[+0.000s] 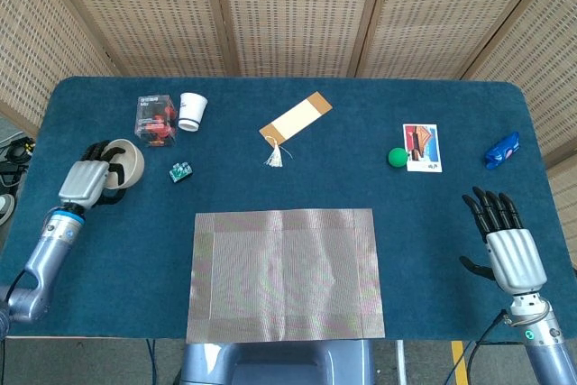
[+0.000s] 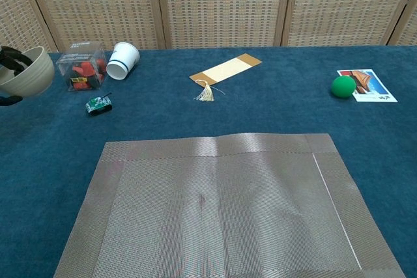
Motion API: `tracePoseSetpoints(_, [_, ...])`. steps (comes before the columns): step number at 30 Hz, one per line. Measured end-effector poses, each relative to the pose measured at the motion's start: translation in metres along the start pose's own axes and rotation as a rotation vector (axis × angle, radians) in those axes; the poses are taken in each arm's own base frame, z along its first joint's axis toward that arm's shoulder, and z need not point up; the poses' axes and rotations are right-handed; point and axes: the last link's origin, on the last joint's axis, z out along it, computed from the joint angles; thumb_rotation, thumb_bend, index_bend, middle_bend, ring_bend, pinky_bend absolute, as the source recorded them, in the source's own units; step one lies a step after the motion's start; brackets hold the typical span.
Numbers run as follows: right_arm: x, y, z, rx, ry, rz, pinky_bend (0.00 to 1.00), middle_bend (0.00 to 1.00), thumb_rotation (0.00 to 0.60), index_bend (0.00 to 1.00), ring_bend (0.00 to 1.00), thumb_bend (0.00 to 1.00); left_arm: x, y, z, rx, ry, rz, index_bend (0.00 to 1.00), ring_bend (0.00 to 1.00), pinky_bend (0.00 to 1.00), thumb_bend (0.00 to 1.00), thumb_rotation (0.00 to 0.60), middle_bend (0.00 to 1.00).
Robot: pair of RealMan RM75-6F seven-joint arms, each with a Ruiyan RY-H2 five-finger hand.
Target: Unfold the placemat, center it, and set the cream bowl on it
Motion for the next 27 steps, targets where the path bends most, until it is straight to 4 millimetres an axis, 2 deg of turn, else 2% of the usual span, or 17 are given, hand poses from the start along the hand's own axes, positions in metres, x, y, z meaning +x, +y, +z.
tracePoseSetpoints(5, [0.003, -0.001, -0.001, 0.003, 0.008, 0.005, 0.00, 0.00, 0.600, 0.08, 0.00, 0.00, 0.011, 0.053, -0.009, -0.182, -0.005, 0.036, 0.79, 0.00, 0.00, 0.43, 0.600, 0.00])
tracePoseSetpoints(9, [0.005, 0.000, -0.002, 0.002, 0.015, 0.009, 0.00, 0.00, 0.600, 0.08, 0.00, 0.00, 0.019, 0.110, -0.017, -0.359, -0.017, 0.114, 0.78, 0.00, 0.00, 0.42, 0.600, 0.00])
tracePoseSetpoints(13, [0.007, 0.002, -0.003, -0.003, 0.016, 0.011, 0.00, 0.00, 0.600, 0.08, 0.00, 0.00, 0.017, 0.155, -0.021, -0.485, -0.053, 0.216, 0.78, 0.00, 0.00, 0.42, 0.600, 0.00])
tracePoseSetpoints(16, [0.008, 0.003, -0.003, -0.006, 0.017, 0.013, 0.00, 0.00, 0.600, 0.08, 0.00, 0.00, 0.008, 0.192, -0.023, -0.584, -0.091, 0.300, 0.77, 0.00, 0.00, 0.42, 0.600, 0.00])
tracePoseSetpoints(21, [0.008, 0.005, -0.003, -0.013, 0.015, 0.018, 0.00, 0.00, 0.600, 0.08, 0.00, 0.00, -0.012, 0.237, -0.027, -0.694, -0.137, 0.386, 0.76, 0.00, 0.00, 0.42, 0.600, 0.00])
tracePoseSetpoints(27, [0.008, 0.006, -0.003, -0.014, 0.013, 0.023, 0.00, 0.00, 0.600, 0.08, 0.00, 0.00, -0.038, 0.277, -0.034, -0.768, -0.193, 0.438, 0.74, 0.00, 0.00, 0.42, 0.600, 0.00])
